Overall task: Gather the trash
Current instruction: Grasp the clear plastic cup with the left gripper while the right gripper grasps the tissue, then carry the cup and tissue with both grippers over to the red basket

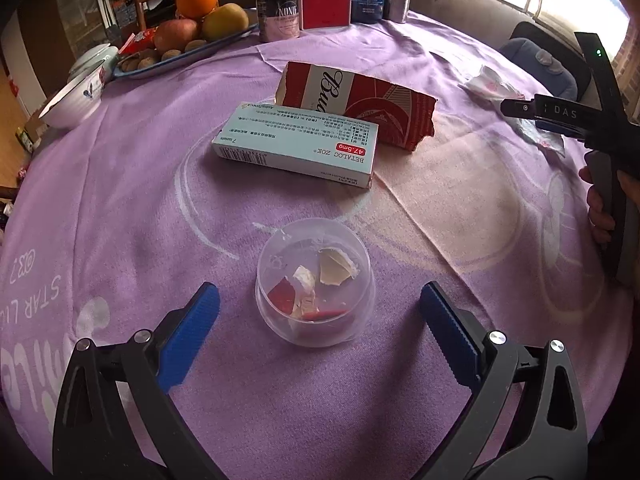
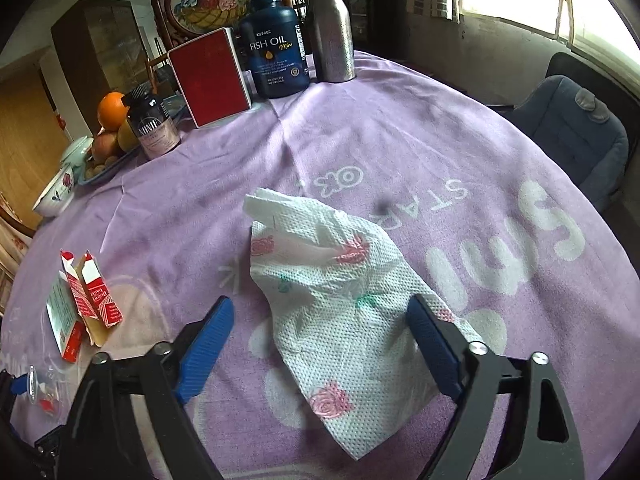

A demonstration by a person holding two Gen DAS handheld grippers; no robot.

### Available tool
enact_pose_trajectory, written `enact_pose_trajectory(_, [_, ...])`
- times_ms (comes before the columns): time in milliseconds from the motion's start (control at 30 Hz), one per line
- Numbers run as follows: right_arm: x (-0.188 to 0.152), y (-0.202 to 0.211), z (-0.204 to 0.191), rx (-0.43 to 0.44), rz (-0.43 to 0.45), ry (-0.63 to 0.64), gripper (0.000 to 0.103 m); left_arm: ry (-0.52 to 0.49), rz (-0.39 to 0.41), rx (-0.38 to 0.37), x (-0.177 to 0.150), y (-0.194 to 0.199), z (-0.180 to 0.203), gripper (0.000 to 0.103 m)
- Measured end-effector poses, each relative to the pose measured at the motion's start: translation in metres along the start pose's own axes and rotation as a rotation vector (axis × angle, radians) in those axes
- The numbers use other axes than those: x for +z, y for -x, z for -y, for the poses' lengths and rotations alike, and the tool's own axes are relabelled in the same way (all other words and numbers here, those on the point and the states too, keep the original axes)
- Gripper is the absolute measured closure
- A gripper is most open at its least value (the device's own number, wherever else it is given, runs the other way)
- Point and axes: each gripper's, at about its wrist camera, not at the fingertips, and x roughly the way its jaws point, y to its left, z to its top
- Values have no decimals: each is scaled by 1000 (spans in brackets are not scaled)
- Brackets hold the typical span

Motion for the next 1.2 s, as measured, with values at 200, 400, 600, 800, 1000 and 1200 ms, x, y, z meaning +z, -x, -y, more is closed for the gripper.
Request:
enact_pose_trajectory(200, [0, 5, 3, 18, 13, 2, 94, -2, -1, 2, 0, -1, 2, 6])
enact_pose_trajectory(400, [2, 26, -3, 82, 99, 23, 95, 65, 24, 0, 1, 5, -12, 9])
enact_pose_trajectory(600, [3, 27, -4, 79, 93, 30, 92, 154, 49, -82, 7, 13, -40, 49])
enact_pose_trajectory(800, [3, 26, -4, 78, 94, 33, 92, 150, 84, -79, 7, 21, -38, 49])
enact_pose_trajectory(1000, [1, 33, -9, 91, 123, 51, 94, 113, 156, -47, 7, 38, -31, 49])
enact_pose_trajectory(1200, [-9, 73, -15, 55, 265, 81, 95, 98, 216, -19, 6, 52, -28, 49])
